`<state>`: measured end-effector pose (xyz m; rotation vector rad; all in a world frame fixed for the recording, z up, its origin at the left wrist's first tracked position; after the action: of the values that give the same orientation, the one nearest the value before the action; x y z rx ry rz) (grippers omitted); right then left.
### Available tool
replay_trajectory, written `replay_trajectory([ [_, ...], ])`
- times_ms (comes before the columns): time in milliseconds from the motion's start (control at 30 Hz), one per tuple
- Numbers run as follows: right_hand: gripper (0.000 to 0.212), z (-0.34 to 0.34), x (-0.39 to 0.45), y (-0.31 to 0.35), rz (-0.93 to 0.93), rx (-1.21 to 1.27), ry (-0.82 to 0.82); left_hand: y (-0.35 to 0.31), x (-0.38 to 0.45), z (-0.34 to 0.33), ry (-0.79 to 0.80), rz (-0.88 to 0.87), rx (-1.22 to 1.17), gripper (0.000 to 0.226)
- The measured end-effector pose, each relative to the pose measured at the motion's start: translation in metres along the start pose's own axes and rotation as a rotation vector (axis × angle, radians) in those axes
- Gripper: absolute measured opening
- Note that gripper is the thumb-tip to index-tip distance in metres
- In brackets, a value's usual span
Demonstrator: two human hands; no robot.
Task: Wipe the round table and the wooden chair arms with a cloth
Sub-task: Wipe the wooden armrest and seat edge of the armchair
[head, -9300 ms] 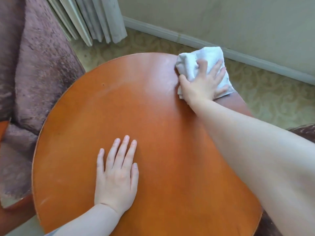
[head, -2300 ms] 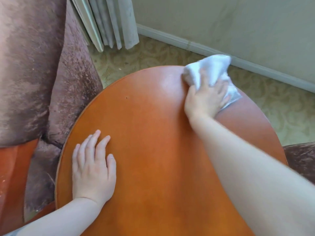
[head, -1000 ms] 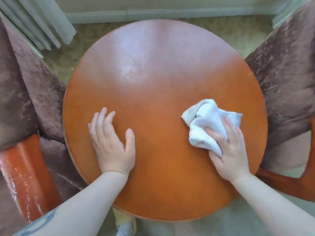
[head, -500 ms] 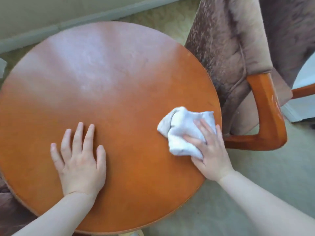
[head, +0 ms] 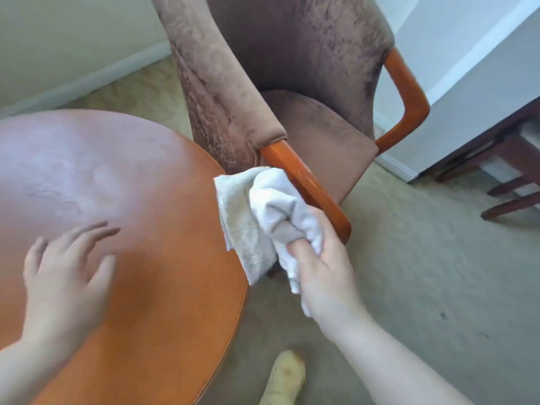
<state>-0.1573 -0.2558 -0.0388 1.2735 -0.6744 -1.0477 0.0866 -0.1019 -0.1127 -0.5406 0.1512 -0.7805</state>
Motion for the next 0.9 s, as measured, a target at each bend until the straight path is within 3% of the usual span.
replay_trajectory([
  [133, 0.062, 0.079, 0.02, 0.004, 0.148, -0.063, -0.416, -0.131, 0.09, -0.007, -0.116, -0.341, 0.07, 0.042],
  [200, 0.064, 0.091, 0.045, -0.021, 0.004, -0.013, -0.55, -0.179, 0.128, -0.02, -0.111, -0.454, 0.169, 0.044],
  [300, 0.057, 0.072, 0.077, -0.057, -0.307, 0.102, -0.616, -0.211, 0.168, -0.053, 0.052, -0.587, 0.462, 0.049],
  [367, 0.057, 0.046, 0.096, -0.051, -0.318, -0.086, -0.631, -0.215, 0.19, -0.071, 0.16, -0.634, 0.623, 0.049],
  [433, 0.06, 0.01, 0.117, -0.03, -0.232, -0.37, -0.521, -0.22, 0.206, -0.08, 0.215, -0.664, 0.724, 0.047],
  [533, 0.064, -0.013, 0.122, -0.023, 0.06, -0.647, -0.266, -0.236, 0.214, -0.09, 0.178, -0.853, 0.892, 0.04],
  [667, 0.051, 0.064, 0.092, -0.082, 0.474, -0.842, 0.07, -0.254, 0.216, -0.098, 0.074, -0.768, 0.832, 0.041],
  [733, 0.053, 0.09, 0.088, -0.099, 0.377, -0.714, 0.001, -0.253, 0.215, -0.1, 0.013, -0.735, 0.795, 0.035],
  [833, 0.059, 0.054, 0.115, -0.076, -0.121, -0.574, -0.309, -0.246, 0.213, -0.097, -0.051, -0.737, 0.725, 0.032],
  [900, 0.063, 0.02, 0.137, -0.044, -0.193, -0.504, -0.323, -0.245, 0.212, -0.097, -0.065, -0.746, 0.697, 0.031],
])
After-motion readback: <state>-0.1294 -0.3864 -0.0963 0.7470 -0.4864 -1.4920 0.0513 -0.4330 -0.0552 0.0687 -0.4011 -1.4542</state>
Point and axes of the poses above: each hand's wrist, its own x-axis towards the middle knuckle, its own z-axis out of the back of the hand, y = z × x, the point moved 3 cm from there along x, towards the middle knuckle, and after that the axes turned 6 degrees about x, right-handed, at the moved point
